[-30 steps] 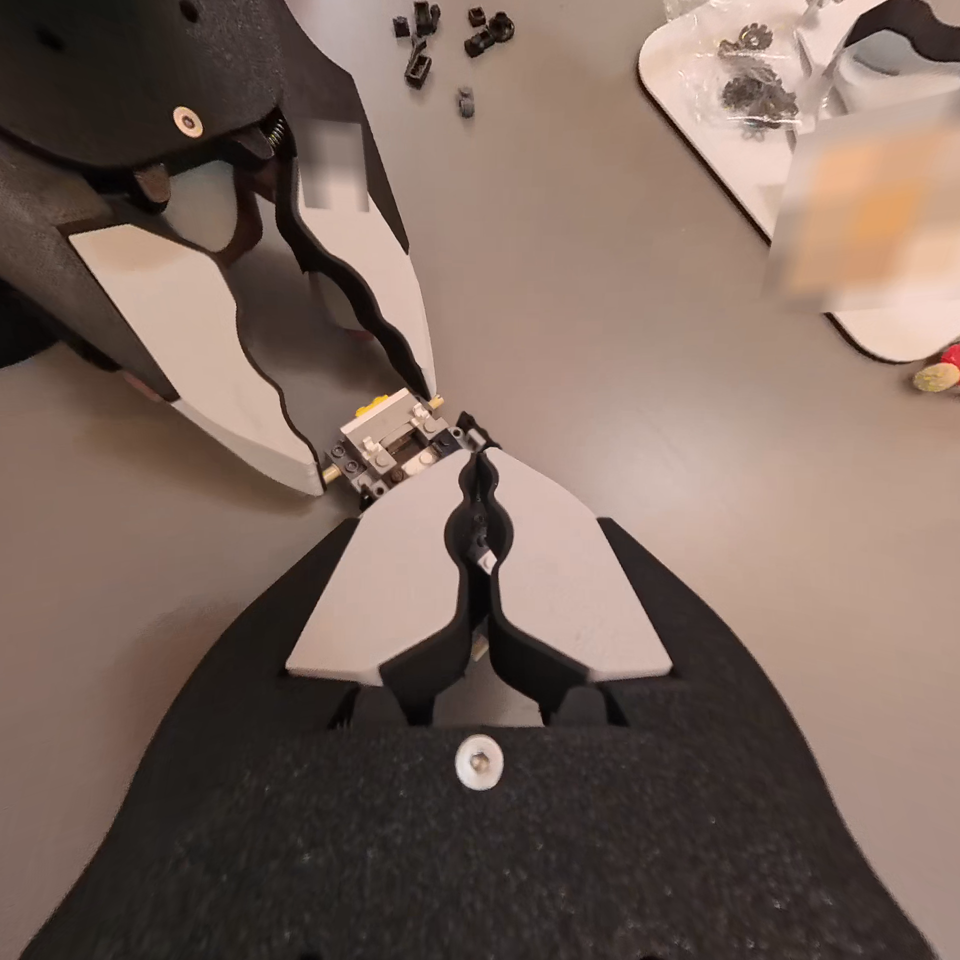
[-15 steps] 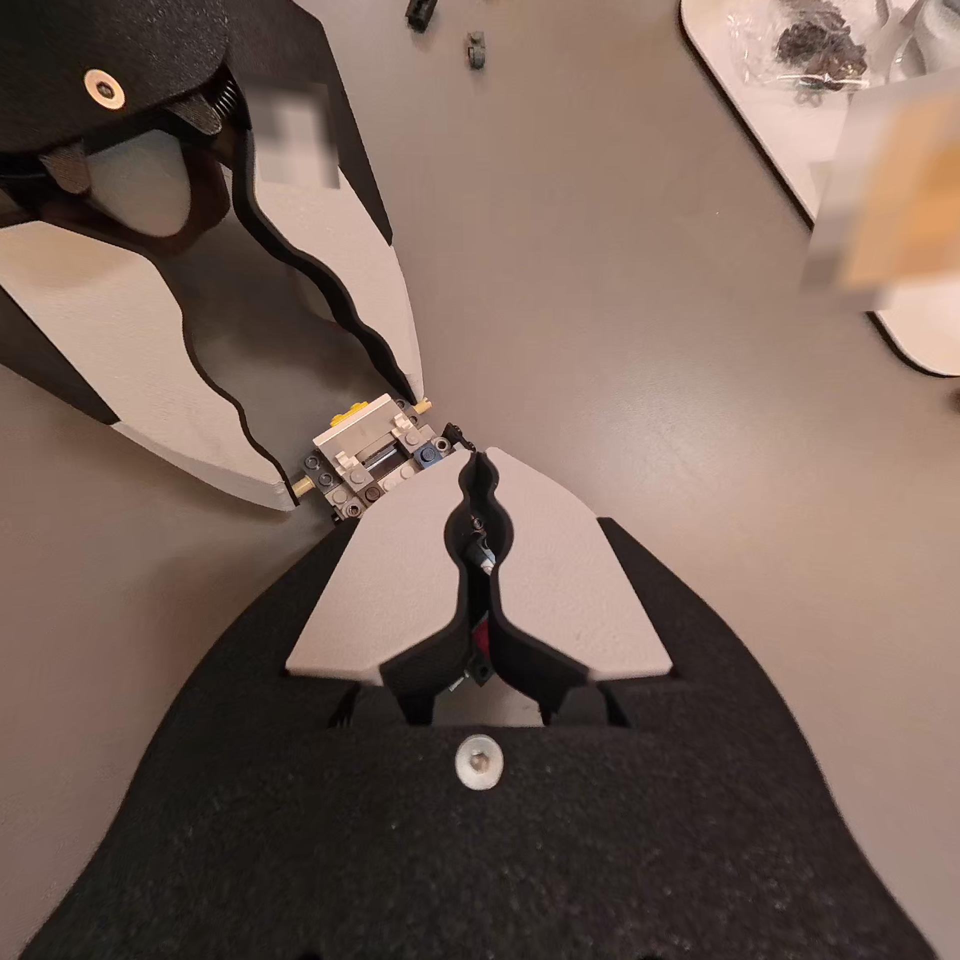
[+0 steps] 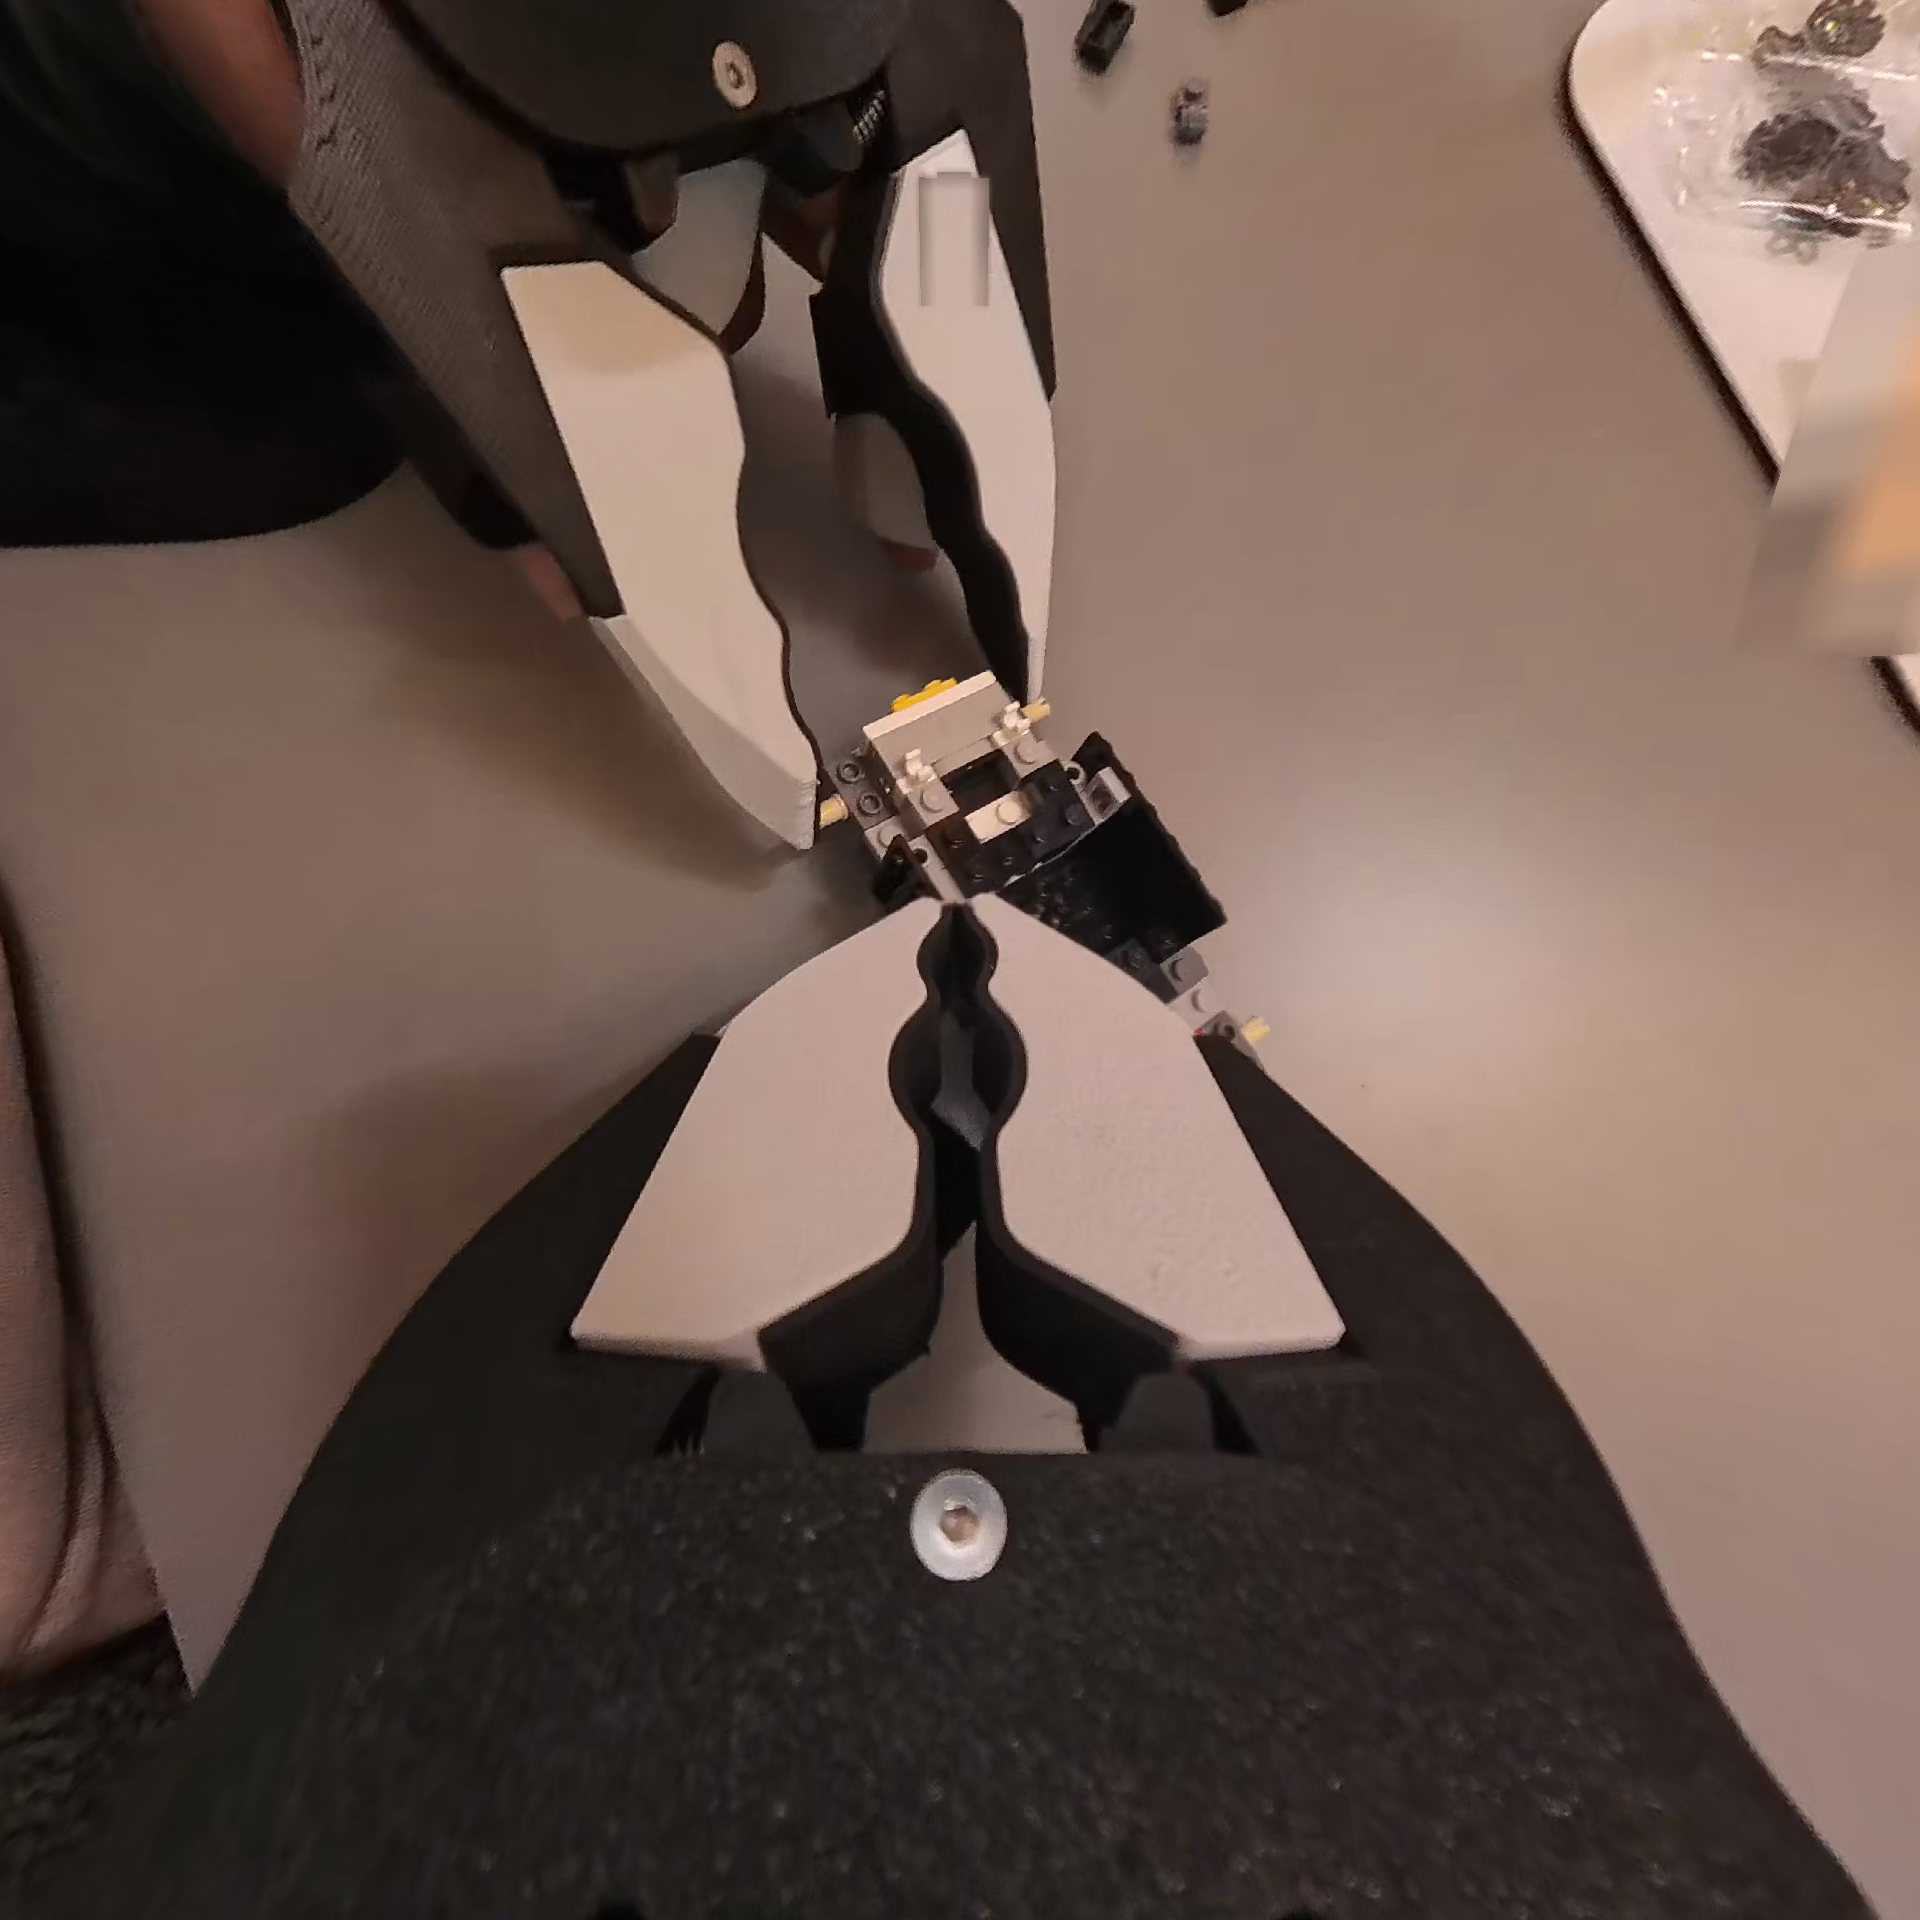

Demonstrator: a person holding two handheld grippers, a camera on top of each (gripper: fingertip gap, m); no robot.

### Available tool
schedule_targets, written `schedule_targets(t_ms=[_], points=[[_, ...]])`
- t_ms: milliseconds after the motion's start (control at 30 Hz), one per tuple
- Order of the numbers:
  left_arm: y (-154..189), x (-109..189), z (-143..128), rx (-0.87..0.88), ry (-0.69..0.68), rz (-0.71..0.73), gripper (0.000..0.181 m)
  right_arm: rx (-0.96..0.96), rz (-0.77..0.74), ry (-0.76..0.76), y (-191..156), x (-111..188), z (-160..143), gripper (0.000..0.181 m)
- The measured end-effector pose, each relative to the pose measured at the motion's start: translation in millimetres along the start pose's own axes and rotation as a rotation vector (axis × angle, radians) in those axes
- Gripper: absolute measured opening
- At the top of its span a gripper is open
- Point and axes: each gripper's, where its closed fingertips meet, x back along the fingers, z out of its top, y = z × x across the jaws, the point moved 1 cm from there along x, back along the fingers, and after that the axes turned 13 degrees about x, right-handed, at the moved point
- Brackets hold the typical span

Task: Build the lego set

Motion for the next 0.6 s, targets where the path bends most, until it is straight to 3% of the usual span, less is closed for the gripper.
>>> schedule_targets(t_ms=[33,400,600], points=[[0,0,0,0.000,0.000,0.001,0.058,0.002,0.000,0.001,-1,0,0,0.000],[0,1,-1,-0.008,0.003,0.001,0.058,-0.013,-0.036,-0.025,38,-17,9,0.000],[0,1,-2,-0.030,0.007,0.007,0.058,-0.011,0.001,0.024,34,-19,7,0.000]])
